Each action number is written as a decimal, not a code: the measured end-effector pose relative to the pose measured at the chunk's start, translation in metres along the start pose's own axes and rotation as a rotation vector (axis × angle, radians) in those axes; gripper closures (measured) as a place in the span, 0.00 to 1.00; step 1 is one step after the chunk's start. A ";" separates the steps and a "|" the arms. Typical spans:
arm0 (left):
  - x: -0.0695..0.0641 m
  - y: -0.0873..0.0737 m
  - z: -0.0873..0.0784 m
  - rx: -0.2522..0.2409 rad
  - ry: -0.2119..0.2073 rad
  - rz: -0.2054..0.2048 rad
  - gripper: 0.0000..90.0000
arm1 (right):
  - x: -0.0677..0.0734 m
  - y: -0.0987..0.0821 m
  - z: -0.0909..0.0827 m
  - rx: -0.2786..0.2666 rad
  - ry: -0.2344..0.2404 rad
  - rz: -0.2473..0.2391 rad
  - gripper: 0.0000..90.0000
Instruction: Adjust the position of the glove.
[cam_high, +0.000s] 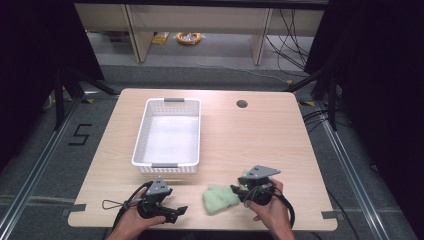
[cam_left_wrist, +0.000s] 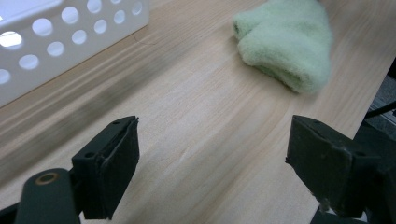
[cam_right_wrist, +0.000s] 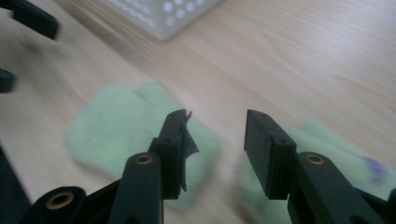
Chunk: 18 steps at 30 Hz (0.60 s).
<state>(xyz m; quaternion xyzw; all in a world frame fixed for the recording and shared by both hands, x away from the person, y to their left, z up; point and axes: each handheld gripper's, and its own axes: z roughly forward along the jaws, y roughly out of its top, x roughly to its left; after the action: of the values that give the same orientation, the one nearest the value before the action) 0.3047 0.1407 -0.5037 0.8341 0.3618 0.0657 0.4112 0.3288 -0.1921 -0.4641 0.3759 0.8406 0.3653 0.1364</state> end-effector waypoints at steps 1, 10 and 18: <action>0.000 0.000 0.000 0.000 0.000 0.000 0.18 | 0.000 0.000 0.000 0.000 0.000 0.000 0.66; 0.000 0.000 0.000 0.005 0.005 0.004 0.18 | -0.041 -0.010 -0.017 0.015 -0.107 0.040 0.66; 0.000 0.000 0.000 -0.002 0.002 -0.001 0.18 | -0.052 -0.017 -0.018 0.047 -0.129 0.083 0.67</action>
<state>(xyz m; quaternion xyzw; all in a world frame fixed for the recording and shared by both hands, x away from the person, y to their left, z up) 0.3048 0.1405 -0.5037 0.8334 0.3627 0.0667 0.4116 0.3461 -0.2474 -0.4660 0.4364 0.8221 0.3256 0.1662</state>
